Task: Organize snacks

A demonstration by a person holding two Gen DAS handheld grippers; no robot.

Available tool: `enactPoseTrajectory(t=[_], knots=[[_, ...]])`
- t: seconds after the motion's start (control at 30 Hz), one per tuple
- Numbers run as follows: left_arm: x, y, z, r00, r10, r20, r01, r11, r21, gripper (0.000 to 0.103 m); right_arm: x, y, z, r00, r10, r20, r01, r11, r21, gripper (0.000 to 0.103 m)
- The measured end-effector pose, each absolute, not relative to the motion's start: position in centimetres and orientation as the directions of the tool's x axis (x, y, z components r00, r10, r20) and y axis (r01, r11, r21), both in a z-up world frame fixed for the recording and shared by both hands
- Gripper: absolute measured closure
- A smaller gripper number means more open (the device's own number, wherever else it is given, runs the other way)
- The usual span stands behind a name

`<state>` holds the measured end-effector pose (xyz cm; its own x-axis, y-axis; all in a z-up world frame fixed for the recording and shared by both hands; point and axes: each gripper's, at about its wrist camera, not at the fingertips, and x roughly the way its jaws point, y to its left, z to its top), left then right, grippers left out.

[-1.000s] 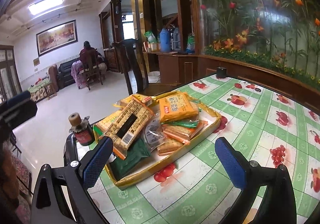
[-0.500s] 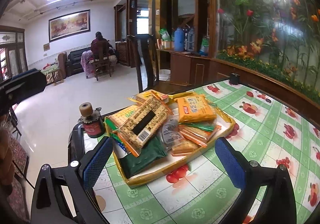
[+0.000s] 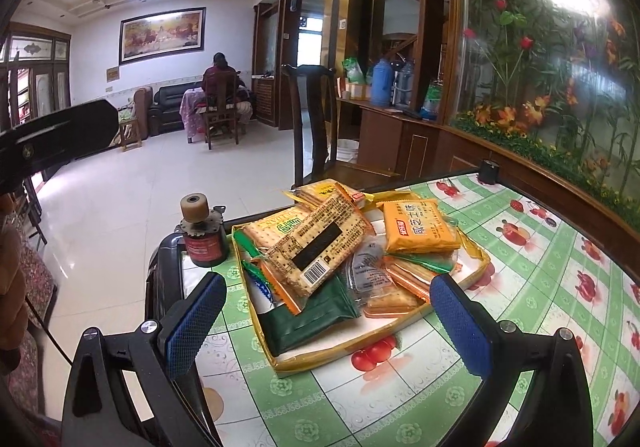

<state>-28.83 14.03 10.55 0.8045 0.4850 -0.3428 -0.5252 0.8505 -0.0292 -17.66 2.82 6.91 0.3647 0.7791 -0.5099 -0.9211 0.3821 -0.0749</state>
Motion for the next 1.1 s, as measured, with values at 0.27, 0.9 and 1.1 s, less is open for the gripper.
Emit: enactPoseTrajectory(t=[0.27,0.9,1.1], knots=[[-28.8,13.4,10.5,0.819,0.474,-0.323,-0.5,0.866,0.001,0.0,-18.0,3.1,7.2,0.363,0.782,-0.507,-0.925,0.367,-0.096,0.001],[-27.7,13.2,10.3,0.815,0.455,-0.358,-0.487,0.873,0.001,0.0,-17.2,2.2,7.2,0.369,0.781,-0.504,-0.923,0.373,-0.098,0.001],[-27.3,13.7,10.3,0.801,0.464,-0.377,-0.508,0.861,-0.02,0.0,-17.1,2.2,7.1,0.363,0.783,-0.506,-0.925,0.369,-0.093,0.001]])
